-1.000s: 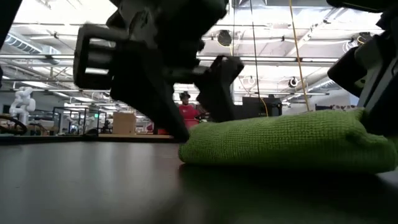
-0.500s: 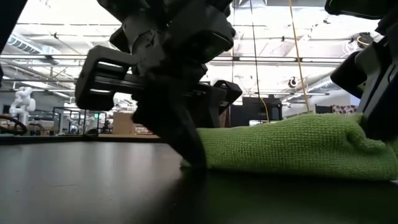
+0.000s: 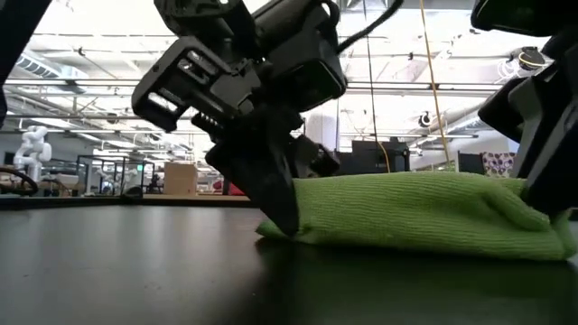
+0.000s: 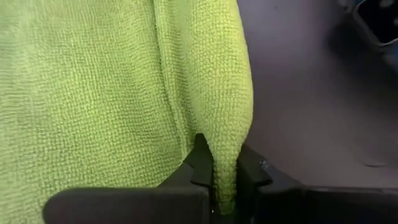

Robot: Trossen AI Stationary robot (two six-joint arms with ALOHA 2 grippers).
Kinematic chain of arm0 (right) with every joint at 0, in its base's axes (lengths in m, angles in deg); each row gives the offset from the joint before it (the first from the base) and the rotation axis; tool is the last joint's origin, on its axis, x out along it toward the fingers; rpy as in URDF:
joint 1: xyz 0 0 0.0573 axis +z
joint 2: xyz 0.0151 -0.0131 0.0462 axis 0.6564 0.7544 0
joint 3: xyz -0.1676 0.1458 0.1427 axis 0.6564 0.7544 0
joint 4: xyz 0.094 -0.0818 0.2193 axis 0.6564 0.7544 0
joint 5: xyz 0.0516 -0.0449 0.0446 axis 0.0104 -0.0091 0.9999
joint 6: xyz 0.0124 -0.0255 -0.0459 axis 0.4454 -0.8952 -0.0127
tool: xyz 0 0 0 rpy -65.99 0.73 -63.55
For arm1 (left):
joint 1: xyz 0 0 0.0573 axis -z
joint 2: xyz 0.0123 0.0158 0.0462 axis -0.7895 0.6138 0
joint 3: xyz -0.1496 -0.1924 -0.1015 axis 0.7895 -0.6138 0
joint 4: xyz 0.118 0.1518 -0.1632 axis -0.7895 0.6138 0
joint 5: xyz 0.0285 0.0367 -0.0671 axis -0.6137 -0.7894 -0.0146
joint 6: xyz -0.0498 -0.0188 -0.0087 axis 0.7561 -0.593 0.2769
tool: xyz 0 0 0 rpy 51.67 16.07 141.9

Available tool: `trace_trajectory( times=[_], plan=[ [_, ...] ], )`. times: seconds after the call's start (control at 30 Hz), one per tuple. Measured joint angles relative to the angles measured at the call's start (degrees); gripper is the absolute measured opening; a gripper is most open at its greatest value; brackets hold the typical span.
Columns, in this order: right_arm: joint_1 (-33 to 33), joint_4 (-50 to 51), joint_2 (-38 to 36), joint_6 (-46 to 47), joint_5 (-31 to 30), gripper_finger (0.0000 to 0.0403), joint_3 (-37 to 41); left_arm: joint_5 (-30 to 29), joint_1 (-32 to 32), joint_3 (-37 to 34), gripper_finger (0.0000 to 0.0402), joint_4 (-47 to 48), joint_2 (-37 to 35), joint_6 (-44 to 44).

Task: Roll towel into tight, uniform cylinder
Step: Roll the green towel

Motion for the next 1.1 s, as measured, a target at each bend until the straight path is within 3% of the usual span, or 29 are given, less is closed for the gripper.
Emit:
trace_trajectory(
  times=[0.33,0.5,0.6,0.83,1.1],
  plan=[
    [2.4,0.1,-2.2,-10.0,-6.9,0.0186,0.0,9.7,-3.4,-0.4,0.0023,2.6,0.1,9.4],
    [2.7,-1.0,-2.0,-16.3,-8.2,0.0228,0.0,16.9,-5.3,-0.2,0.0023,2.2,2.0,16.3],
    [2.6,-2.6,-2.0,-21.2,-11.0,0.0234,0.0,18.5,-6.0,0.1,0.0023,1.7,3.3,19.9],
    [0.7,-2.6,-1.1,-27.9,-11.5,0.0226,0.0,19.1,-6.3,0.1,0.0023,1.4,4.2,21.0],
    [0.6,-4.1,1.6,-28.0,-11.6,0.0211,0.0,20.6,-7.6,0.0,0.0023,2.5,4.2,21.3]
  ],
)
